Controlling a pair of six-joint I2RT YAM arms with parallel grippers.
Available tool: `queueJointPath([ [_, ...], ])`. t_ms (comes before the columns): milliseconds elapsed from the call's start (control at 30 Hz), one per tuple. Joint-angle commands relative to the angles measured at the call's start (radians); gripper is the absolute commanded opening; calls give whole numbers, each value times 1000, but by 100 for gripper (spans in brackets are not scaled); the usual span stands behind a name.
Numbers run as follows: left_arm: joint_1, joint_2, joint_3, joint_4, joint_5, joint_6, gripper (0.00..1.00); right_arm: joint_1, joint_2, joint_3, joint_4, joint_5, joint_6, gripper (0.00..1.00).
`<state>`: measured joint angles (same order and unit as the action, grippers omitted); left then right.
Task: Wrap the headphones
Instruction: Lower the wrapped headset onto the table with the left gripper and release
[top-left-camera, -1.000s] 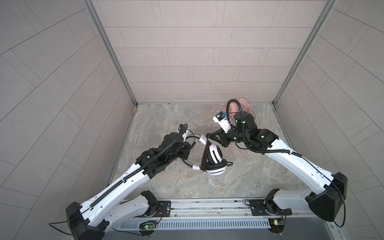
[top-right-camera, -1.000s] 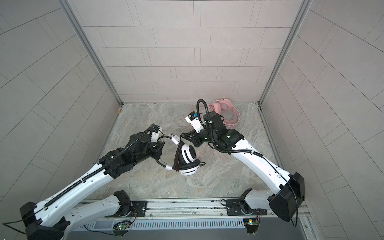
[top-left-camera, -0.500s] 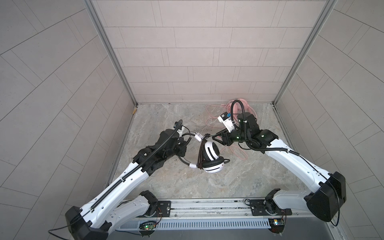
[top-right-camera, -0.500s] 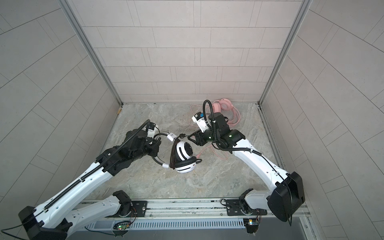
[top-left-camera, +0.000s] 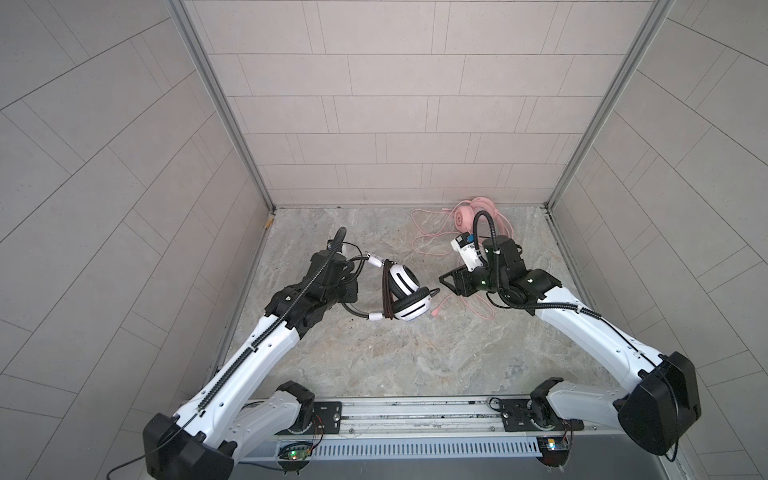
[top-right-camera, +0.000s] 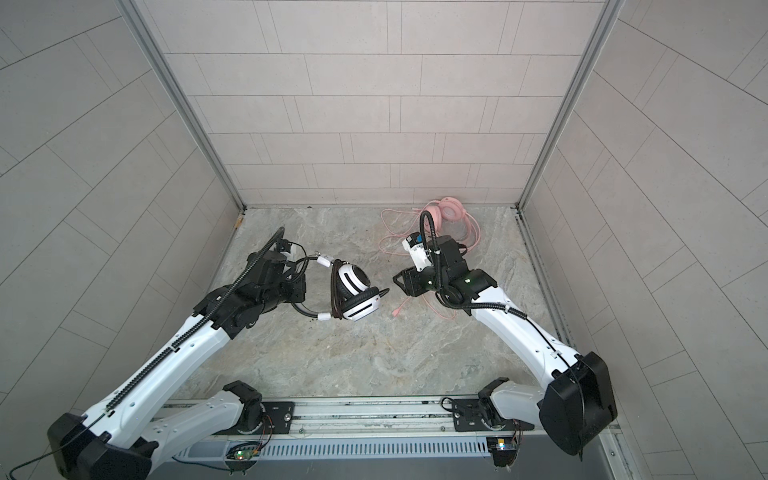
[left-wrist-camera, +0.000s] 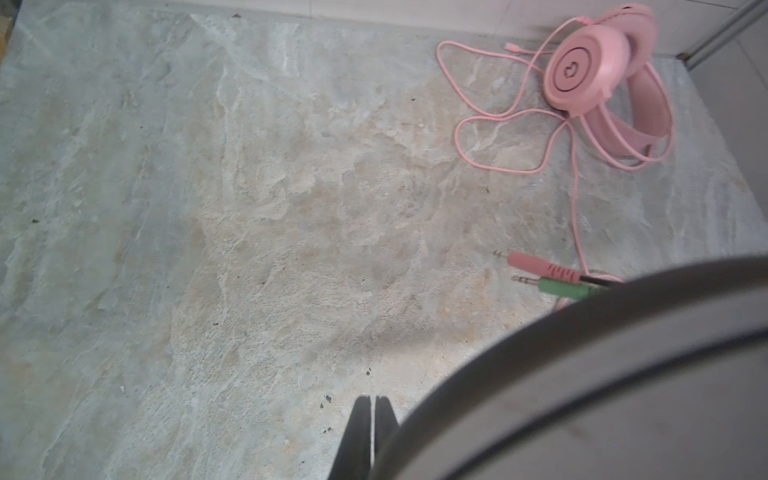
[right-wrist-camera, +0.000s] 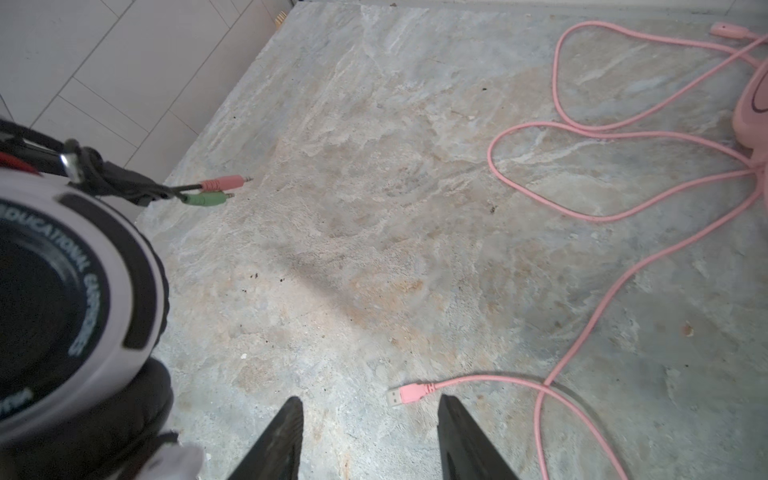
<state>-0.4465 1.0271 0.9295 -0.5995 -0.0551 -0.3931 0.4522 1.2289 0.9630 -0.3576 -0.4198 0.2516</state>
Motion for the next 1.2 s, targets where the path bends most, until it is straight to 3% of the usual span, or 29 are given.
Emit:
queueJointPath([
  [0, 19, 18, -12, 72, -53, -75, 0, -1, -28, -59, 47, 44, 3, 53],
  [400, 32, 155, -90, 185, -106, -155, 0, 4, -107, -282, 258, 142, 74, 52],
  [733, 73, 305, -104, 239, -114, -202, 0, 14, -77, -467, 434, 190, 91, 52],
  [1167, 318, 575, 9, 289, 129, -202, 0, 31, -89, -501, 471, 244, 90, 51],
])
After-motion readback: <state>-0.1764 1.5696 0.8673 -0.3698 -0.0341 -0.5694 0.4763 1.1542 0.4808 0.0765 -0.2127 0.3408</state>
